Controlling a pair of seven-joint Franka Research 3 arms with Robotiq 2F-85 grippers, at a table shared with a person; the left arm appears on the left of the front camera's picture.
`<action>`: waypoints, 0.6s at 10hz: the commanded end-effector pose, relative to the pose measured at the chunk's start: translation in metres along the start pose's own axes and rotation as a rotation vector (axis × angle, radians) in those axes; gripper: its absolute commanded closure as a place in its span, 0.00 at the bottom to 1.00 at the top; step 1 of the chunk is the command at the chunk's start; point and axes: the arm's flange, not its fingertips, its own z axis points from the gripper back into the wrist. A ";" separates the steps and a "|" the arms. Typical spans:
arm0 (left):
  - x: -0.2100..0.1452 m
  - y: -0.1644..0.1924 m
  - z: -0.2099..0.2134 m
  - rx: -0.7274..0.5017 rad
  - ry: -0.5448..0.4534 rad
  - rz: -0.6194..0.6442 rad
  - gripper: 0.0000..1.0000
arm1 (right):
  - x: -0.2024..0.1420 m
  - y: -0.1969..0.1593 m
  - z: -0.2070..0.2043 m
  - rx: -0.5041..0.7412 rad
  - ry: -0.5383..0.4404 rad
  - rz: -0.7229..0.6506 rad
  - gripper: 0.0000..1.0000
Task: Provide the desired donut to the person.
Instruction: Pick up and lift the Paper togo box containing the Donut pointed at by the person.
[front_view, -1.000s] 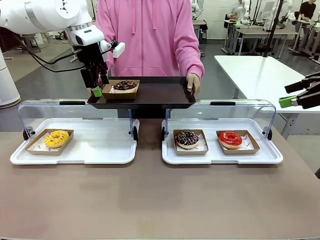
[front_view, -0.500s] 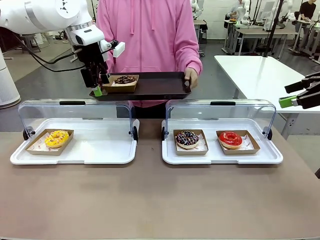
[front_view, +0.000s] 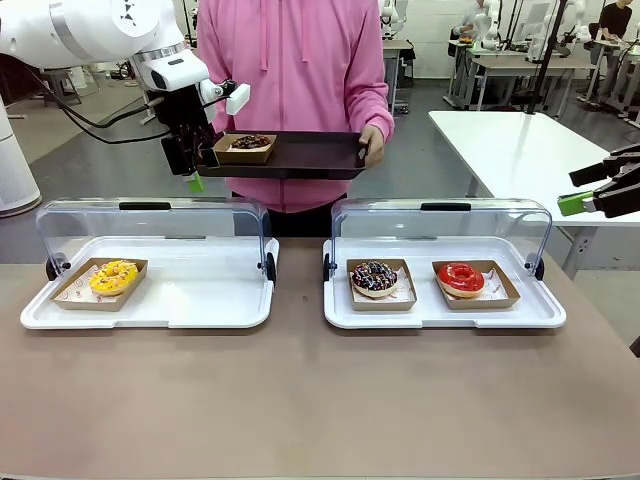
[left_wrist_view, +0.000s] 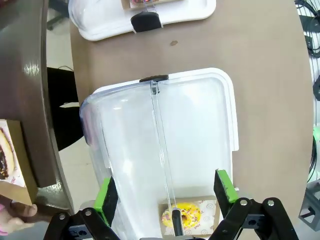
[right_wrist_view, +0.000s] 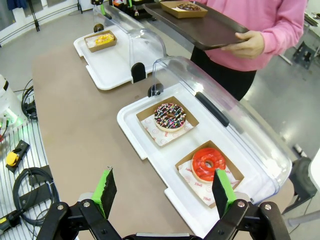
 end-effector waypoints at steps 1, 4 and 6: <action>-0.015 -0.040 0.013 0.035 -0.050 0.040 0.00 | -0.001 -0.002 -0.002 0.008 -0.010 0.002 0.00; -0.052 -0.145 0.020 0.206 -0.259 0.325 0.00 | -0.001 -0.002 -0.002 0.008 -0.010 0.002 0.00; -0.079 -0.195 0.009 0.303 -0.350 0.466 0.00 | -0.001 -0.002 -0.002 0.008 -0.010 0.002 0.00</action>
